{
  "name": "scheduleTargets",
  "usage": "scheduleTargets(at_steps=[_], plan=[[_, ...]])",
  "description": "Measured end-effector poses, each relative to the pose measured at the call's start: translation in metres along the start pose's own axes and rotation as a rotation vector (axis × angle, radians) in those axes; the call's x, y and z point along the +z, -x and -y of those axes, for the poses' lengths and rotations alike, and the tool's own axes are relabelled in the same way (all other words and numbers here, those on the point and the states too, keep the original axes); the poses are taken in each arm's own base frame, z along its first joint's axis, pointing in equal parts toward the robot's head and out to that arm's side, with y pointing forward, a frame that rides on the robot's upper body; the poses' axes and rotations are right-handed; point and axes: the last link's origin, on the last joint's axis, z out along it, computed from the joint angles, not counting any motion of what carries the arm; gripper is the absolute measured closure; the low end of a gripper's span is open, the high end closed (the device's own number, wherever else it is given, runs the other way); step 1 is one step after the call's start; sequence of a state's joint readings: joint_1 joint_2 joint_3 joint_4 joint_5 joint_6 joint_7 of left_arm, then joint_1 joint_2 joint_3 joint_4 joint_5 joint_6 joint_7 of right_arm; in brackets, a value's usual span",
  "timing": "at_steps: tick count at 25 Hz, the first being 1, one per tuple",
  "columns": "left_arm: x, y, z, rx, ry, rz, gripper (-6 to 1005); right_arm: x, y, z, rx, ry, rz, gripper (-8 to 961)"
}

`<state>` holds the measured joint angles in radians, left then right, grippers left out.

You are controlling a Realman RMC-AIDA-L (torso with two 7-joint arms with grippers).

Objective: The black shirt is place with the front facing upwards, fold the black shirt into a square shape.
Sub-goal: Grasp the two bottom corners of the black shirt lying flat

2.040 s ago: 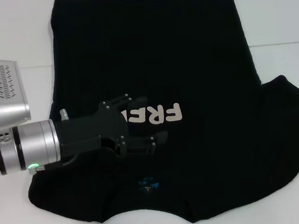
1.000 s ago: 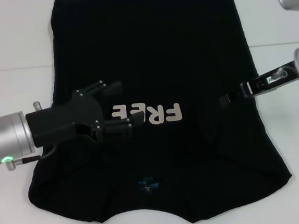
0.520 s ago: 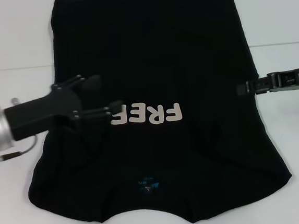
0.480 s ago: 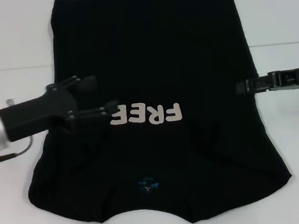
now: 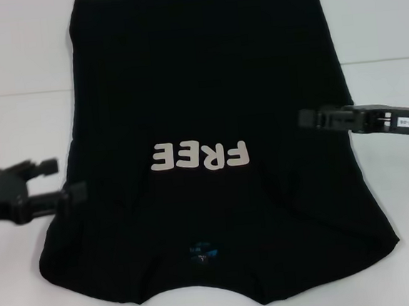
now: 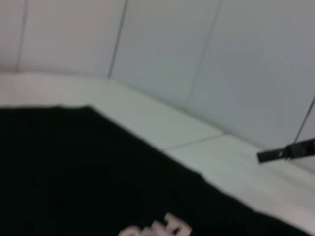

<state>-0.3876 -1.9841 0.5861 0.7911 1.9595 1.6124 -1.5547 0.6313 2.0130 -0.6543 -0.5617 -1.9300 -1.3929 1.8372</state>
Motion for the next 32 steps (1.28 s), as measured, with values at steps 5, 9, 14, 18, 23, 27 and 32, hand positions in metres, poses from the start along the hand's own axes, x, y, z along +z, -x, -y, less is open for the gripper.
scheduleTargets(at_steps=[5, 9, 14, 18, 23, 27, 32], plan=[[-0.019, 0.025, 0.005, -0.061, -0.085, 0.070, 52, 0.011, 0.003, -0.002, -0.021, -0.005, 0.002, 22], [-0.025, 0.041, 0.009, -0.090, -0.147, 0.114, 52, 0.016, 0.009, -0.004, -0.028, -0.002, 0.005, 23], [-0.017, 0.056, 0.014, -0.102, -0.190, 0.191, 53, 0.021, 0.016, -0.007, -0.035, 0.005, 0.008, 23], [-0.007, 0.061, 0.014, -0.094, -0.195, 0.244, 53, 0.023, 0.018, -0.007, -0.031, 0.007, 0.007, 23], [-0.002, 0.061, 0.013, -0.087, -0.182, 0.269, 53, 0.022, 0.018, -0.007, -0.029, 0.005, 0.008, 24], [0.001, 0.060, 0.013, -0.083, -0.175, 0.270, 53, 0.020, 0.017, -0.006, -0.026, 0.002, 0.011, 24], [0.002, 0.058, 0.016, -0.081, -0.177, 0.274, 139, 0.019, 0.017, -0.005, -0.025, 0.000, 0.012, 25]])
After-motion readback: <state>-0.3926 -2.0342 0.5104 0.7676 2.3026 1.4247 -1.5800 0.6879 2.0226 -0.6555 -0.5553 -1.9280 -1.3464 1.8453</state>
